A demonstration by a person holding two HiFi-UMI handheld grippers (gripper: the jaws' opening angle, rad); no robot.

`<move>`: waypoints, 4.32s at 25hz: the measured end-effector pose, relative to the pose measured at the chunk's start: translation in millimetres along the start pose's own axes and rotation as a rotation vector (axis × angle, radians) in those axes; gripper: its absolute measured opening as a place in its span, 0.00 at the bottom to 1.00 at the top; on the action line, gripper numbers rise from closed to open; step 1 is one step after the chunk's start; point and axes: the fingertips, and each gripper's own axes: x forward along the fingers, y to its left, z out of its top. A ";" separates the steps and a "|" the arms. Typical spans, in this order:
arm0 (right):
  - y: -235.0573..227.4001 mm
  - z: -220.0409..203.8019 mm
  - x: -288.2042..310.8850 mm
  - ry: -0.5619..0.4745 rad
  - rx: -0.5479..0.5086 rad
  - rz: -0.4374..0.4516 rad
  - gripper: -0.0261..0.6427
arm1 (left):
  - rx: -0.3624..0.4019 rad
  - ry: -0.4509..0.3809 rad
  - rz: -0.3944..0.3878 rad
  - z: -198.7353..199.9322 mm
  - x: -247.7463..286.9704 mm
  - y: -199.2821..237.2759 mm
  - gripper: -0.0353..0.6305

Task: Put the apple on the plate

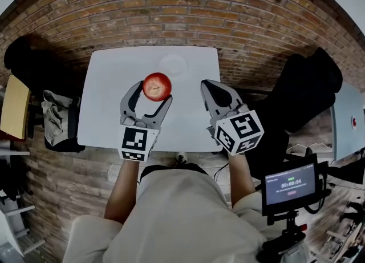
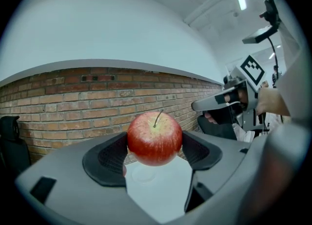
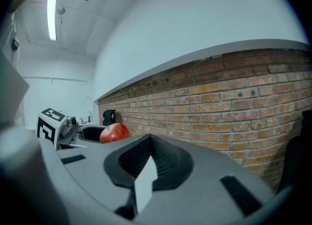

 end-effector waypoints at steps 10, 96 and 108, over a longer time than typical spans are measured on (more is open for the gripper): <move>-26.7 -8.8 19.7 0.005 0.032 0.039 0.04 | 0.010 0.029 0.025 -4.2 34.0 0.4 0.59; -117.1 -157.1 107.2 0.310 0.303 -0.228 0.04 | -0.087 0.437 -0.220 -281.0 286.0 47.4 0.59; -117.2 -149.4 98.8 0.292 0.289 -0.240 0.04 | -0.120 0.462 -0.207 -281.4 278.8 54.5 0.59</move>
